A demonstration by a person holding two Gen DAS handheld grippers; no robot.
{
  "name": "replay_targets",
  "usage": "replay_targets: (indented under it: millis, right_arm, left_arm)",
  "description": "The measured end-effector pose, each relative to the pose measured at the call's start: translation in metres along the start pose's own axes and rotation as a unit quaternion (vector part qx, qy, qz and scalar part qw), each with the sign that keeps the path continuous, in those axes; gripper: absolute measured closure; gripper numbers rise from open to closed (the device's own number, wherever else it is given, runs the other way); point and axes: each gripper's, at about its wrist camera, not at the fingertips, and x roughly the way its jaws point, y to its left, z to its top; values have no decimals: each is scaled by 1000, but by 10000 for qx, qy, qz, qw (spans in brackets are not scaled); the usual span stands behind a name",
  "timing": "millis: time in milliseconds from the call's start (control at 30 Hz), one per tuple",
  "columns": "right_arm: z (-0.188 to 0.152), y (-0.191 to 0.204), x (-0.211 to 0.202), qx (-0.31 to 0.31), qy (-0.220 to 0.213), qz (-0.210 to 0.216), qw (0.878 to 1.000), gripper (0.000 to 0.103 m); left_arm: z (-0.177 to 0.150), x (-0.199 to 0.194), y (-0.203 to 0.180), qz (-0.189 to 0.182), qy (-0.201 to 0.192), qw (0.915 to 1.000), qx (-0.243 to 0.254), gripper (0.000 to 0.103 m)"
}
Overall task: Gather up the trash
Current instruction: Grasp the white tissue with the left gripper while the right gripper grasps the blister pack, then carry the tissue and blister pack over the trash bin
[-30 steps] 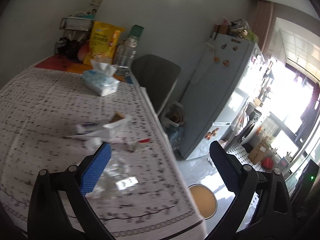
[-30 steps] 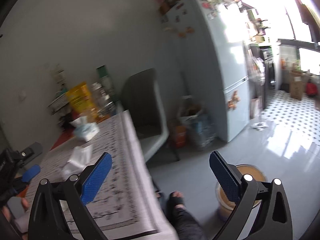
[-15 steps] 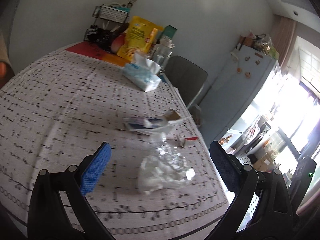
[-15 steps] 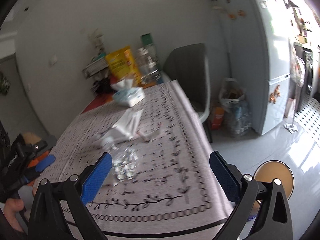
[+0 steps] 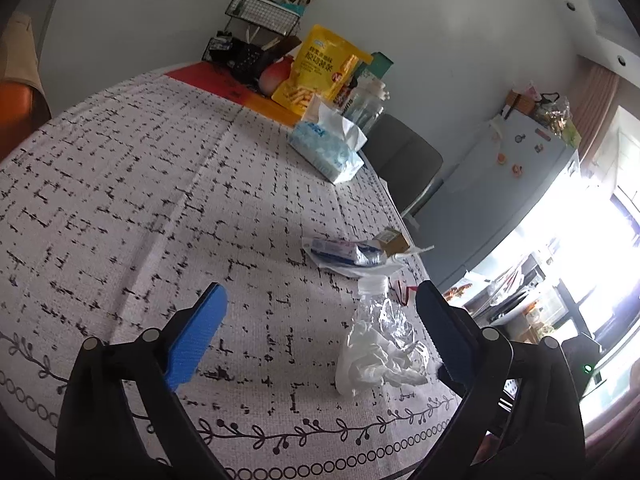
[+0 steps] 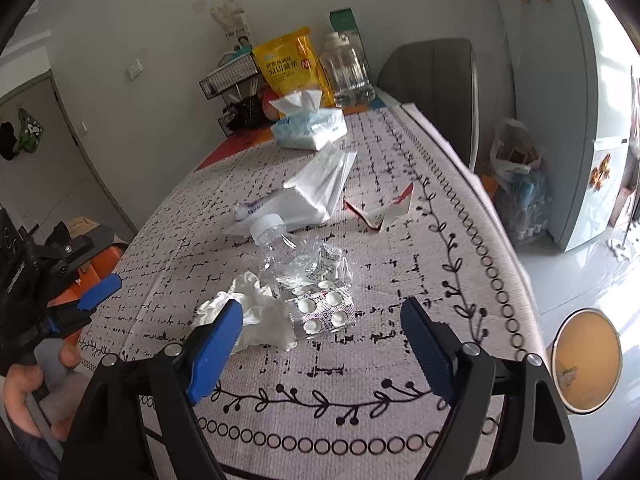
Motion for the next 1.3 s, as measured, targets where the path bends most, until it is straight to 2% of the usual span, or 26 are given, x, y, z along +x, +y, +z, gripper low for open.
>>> replay_targets:
  millis: [33, 67, 100, 133, 167, 233, 400, 467, 500, 533, 567, 600, 633, 667, 733, 800, 967, 1100, 1167, 1300]
  right_arm:
    - [0, -2, 7, 38, 76, 60, 9999, 35]
    - [-1, -7, 16, 113, 223, 126, 9996, 54]
    - [-2, -10, 23, 200, 348, 176, 9990, 65]
    - [-2, -15, 27, 359, 471, 323, 9977, 84]
    - [-3, -19, 28, 481, 528, 384, 9967, 90]
    - [-3, -23, 21, 462, 371, 414, 9974, 96]
    - [0, -27, 11, 375, 262, 378, 9982, 95]
    - [1, -29, 8, 347, 195, 350, 9986, 90]
    - [2, -29, 8, 330, 199, 347, 9987, 85]
    - [2, -29, 9, 317, 201, 348, 9987, 64]
    - [3, -29, 8, 309, 165, 335, 9988, 52]
    - [3, -29, 7, 290, 85, 284, 9991, 51]
    - [4, -28, 6, 250, 56, 279, 9993, 51]
    - [4, -27, 7, 222, 71, 305, 9993, 51]
    - [5, -26, 8, 186, 96, 325, 9993, 49]
    - [6, -23, 14, 107, 162, 309, 9993, 45]
    - [12, -13, 29, -179, 206, 184, 9995, 31]
    - [15, -9, 38, -322, 223, 63, 9992, 33]
    - [15, -7, 41, -459, 324, 79, 9984, 58]
    - [14, -5, 34, -511, 308, 124, 9981, 59]
  left_arm:
    - [-2, 4, -2, -18, 59, 10000, 0, 11]
    - [-3, 7, -3, -27, 115, 9999, 0, 12]
    - [-5, 11, -5, -37, 172, 9998, 6, 13]
    - [-6, 13, -6, -44, 201, 9998, 19, 13]
    - [-9, 17, -10, -44, 263, 9996, 68, 13]
    - [-13, 23, -14, -45, 332, 9994, 111, 13]
    - [-31, 47, -25, 29, 684, 9974, 208, 13]
    - [-38, 56, -29, 151, 816, 9962, 279, 13]
    - [-40, 58, -29, 190, 843, 9958, 307, 13]
    - [-42, 61, -30, 232, 867, 9954, 338, 19]
    - [-45, 64, -31, 258, 930, 9947, 350, 28]
    - [-47, 69, -30, 241, 1056, 9936, 311, 34]
    - [-49, 72, -29, 222, 1143, 9928, 270, 46]
    - [-49, 71, -29, 290, 1098, 9931, 306, 65]
    - [-49, 73, -27, 213, 1243, 9918, 224, 90]
    - [-48, 71, -22, 253, 1222, 9921, 145, 94]
    - [-38, 54, -16, 308, 956, 9949, 114, 95]
    - [-28, 44, -10, 339, 753, 9966, 34, 95]
    - [-26, 41, -8, 348, 695, 9970, 0, 95]
    - [-24, 41, -6, 367, 656, 9972, -45, 95]
